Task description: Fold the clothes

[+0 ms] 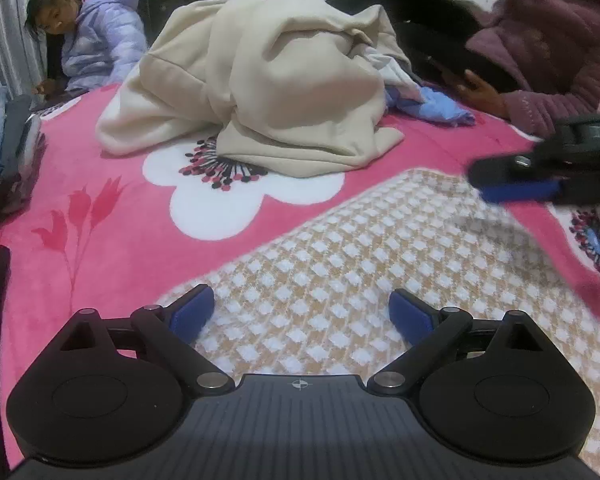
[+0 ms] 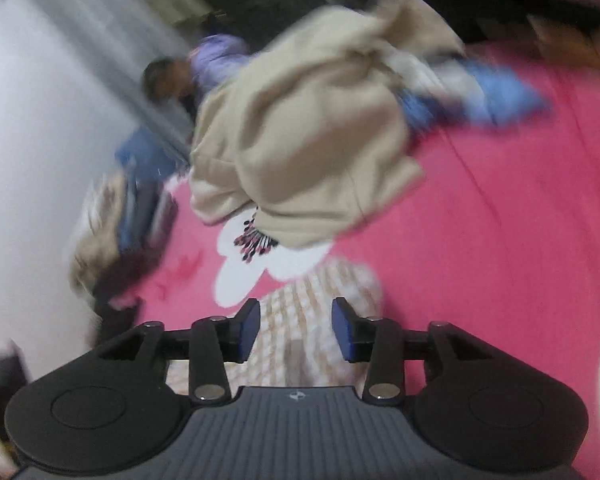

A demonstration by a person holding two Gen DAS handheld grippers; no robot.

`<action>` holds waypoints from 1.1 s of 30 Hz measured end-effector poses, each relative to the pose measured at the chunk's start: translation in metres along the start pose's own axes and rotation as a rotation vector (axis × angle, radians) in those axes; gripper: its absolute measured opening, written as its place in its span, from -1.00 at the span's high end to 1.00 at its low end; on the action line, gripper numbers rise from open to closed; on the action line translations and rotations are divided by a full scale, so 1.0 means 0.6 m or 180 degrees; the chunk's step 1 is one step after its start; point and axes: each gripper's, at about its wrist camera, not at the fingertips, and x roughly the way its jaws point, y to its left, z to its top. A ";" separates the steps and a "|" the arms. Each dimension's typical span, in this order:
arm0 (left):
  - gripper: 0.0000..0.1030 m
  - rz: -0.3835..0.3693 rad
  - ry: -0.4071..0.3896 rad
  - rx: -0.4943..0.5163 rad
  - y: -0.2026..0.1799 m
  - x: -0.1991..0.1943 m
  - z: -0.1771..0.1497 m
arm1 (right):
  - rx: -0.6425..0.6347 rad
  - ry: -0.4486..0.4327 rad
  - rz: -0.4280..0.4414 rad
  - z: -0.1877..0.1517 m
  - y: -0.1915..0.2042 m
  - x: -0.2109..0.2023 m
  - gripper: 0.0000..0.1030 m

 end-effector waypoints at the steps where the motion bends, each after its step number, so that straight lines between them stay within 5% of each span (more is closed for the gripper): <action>1: -0.87 0.0018 0.0005 0.0008 -0.002 0.000 0.000 | 0.0180 0.0036 0.0087 -0.002 -0.016 -0.004 0.18; 5: -0.88 0.0063 0.0025 0.0025 -0.006 0.000 0.002 | 0.0572 0.0084 0.0269 -0.010 -0.052 -0.021 0.09; 8: -0.88 0.0101 0.0030 0.0043 -0.008 -0.002 0.002 | 0.0675 0.0086 0.0268 -0.012 -0.062 -0.034 -0.55; 16: -0.89 0.0162 0.0036 0.0091 -0.013 -0.001 0.002 | 0.0813 0.0548 0.0429 -0.037 -0.065 0.017 -0.73; 26: -0.90 0.0195 0.0029 0.0107 -0.015 -0.002 0.001 | 0.0936 0.0639 0.0696 -0.024 -0.075 0.071 -1.00; 33: -0.90 0.0144 -0.0028 0.0121 -0.009 -0.004 -0.004 | 0.0739 0.0718 0.0945 -0.082 -0.070 0.031 -1.00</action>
